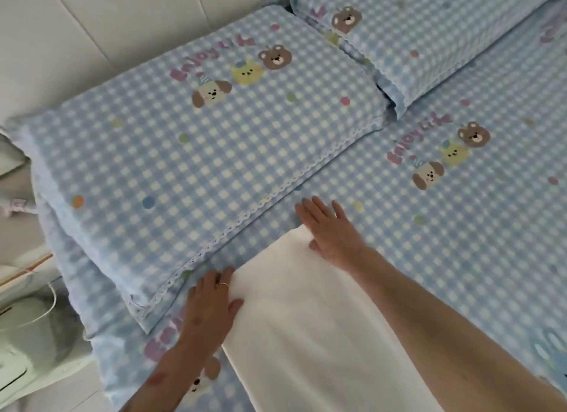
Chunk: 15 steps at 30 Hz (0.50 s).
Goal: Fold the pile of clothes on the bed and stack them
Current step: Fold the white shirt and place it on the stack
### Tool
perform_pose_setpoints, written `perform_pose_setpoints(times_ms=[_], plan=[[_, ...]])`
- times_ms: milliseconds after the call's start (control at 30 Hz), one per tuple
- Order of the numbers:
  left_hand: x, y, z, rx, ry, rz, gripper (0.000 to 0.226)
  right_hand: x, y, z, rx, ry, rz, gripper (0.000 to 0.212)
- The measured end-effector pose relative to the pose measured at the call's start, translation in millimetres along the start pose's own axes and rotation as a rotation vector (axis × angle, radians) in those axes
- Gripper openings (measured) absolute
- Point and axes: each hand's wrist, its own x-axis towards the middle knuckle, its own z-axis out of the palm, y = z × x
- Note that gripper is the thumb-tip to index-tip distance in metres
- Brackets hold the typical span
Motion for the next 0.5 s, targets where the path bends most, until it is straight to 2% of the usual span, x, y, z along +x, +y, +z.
perform_pose_setpoints(times_ms=[133,200,267,367,500], plan=[[-6.3,-2.5,-20.3,-0.27,-0.127,-0.097,0.056,15.5,-2.9,-20.0,-0.059,-0.134,-0.068,0.051],[-17.3,1.5,-36.9,-0.339,-0.111,-0.103,0.049,5.4,-1.4,-26.9,-0.128,-0.153,-0.123,0.039],[-36.9,7.4,-52.5,-0.405,-0.085,-0.053,0.036,-15.5,6.4,-34.3,-0.152,-0.091,-0.18,0.034],[-82.0,23.6,-65.9,-0.573,-0.173,0.003,0.016,-68.6,29.6,-40.5,-0.009,0.034,-0.215,0.029],[-141.2,60.8,-62.8,-0.612,-0.288,0.107,0.015,-153.3,52.4,-33.7,0.081,-0.021,-0.203,0.023]])
